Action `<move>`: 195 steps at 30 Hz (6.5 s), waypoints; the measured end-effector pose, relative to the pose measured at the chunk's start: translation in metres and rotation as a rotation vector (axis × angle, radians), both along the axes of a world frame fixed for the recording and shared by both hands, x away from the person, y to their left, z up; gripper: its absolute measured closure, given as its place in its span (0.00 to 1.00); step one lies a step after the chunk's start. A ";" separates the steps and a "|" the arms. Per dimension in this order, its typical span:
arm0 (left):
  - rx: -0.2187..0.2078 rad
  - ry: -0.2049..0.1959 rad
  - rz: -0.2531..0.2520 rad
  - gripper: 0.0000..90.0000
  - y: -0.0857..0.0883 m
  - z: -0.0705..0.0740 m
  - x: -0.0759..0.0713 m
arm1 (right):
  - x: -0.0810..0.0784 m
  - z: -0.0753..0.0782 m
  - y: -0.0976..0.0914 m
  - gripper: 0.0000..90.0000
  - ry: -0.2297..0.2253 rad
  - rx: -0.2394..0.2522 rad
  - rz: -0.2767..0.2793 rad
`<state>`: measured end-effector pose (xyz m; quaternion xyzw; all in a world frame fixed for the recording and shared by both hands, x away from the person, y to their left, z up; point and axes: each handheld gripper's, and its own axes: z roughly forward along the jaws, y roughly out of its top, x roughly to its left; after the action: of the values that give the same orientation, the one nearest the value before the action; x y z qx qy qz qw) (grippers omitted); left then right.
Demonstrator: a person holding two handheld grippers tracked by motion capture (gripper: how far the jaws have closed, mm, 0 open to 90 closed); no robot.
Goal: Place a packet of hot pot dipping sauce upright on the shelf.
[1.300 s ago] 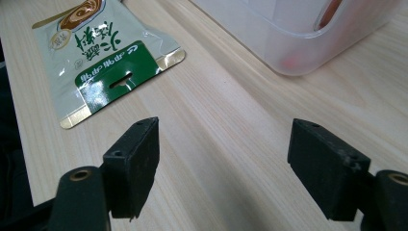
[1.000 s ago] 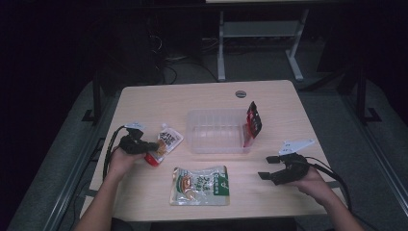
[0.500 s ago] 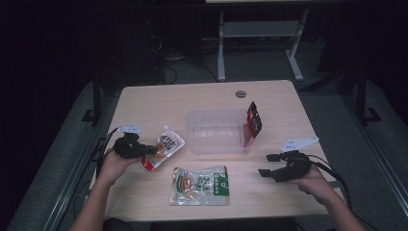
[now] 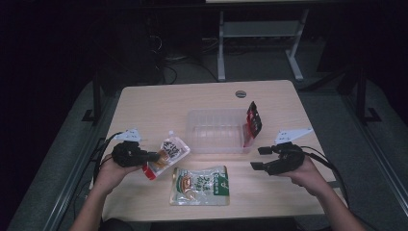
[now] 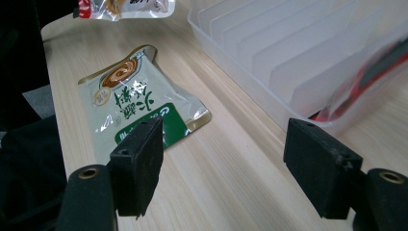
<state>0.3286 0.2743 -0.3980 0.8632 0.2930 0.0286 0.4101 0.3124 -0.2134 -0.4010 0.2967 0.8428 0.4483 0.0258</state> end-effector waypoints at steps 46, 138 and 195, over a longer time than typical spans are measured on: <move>-0.068 -0.122 -0.353 0.98 -0.121 0.009 -0.018 | 0.024 0.001 0.051 0.46 0.065 0.143 0.184; -0.116 -0.008 -0.629 0.49 -0.159 -0.023 -0.003 | 0.001 0.025 0.062 1.00 -0.033 0.265 0.545; -0.128 -0.069 -0.318 0.60 -0.095 -0.004 0.010 | 0.011 0.035 0.047 1.00 -0.098 0.305 0.386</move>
<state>0.3385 0.1796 -0.4020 0.8692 0.1398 -0.0259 0.4735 0.3236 -0.1665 -0.3658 0.1087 0.8042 0.5808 -0.0647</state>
